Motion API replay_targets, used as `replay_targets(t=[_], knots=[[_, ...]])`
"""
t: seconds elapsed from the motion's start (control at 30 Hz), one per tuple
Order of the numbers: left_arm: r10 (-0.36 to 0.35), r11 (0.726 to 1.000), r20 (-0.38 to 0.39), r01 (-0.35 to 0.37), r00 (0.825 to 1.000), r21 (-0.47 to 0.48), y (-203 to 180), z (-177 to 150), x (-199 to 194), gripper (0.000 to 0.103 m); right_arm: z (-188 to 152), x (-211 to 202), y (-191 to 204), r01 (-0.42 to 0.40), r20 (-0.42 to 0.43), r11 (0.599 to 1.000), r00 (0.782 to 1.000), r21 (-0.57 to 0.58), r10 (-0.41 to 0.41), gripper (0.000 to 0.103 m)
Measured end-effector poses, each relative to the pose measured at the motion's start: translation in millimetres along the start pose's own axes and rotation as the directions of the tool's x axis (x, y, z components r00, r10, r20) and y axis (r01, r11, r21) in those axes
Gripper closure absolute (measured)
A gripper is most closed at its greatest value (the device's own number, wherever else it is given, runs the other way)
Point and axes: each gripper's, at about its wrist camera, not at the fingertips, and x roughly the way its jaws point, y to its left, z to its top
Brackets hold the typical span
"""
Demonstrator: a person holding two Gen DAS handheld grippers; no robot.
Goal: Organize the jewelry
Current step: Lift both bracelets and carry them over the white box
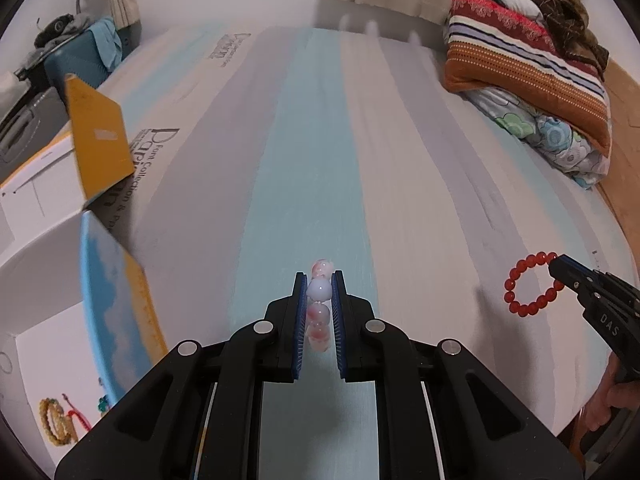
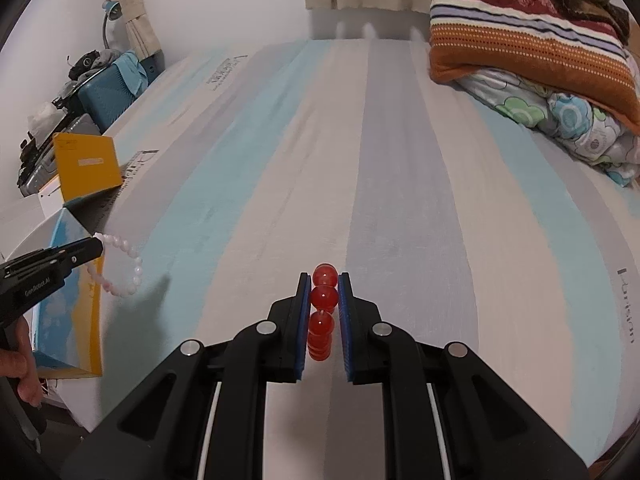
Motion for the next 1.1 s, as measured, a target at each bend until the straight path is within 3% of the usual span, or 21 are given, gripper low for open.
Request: replay_targets(t=[0.67, 1.1], knots=[[0.001, 1.000, 0.041, -0.001, 0.999, 0.022, 24, -21, -81, 0.092, -3, -57, 75, -0.045, 0.016, 0.996, 0.999, -0.076, 0.046, 0.090], [0.020, 1.000, 0.096, -0.018, 0.995, -0.025, 77, -27, -141, 0.092, 4, -76, 152, -0.084, 0.045, 0.983, 0.995, -0.165, 0.093, 0.090]])
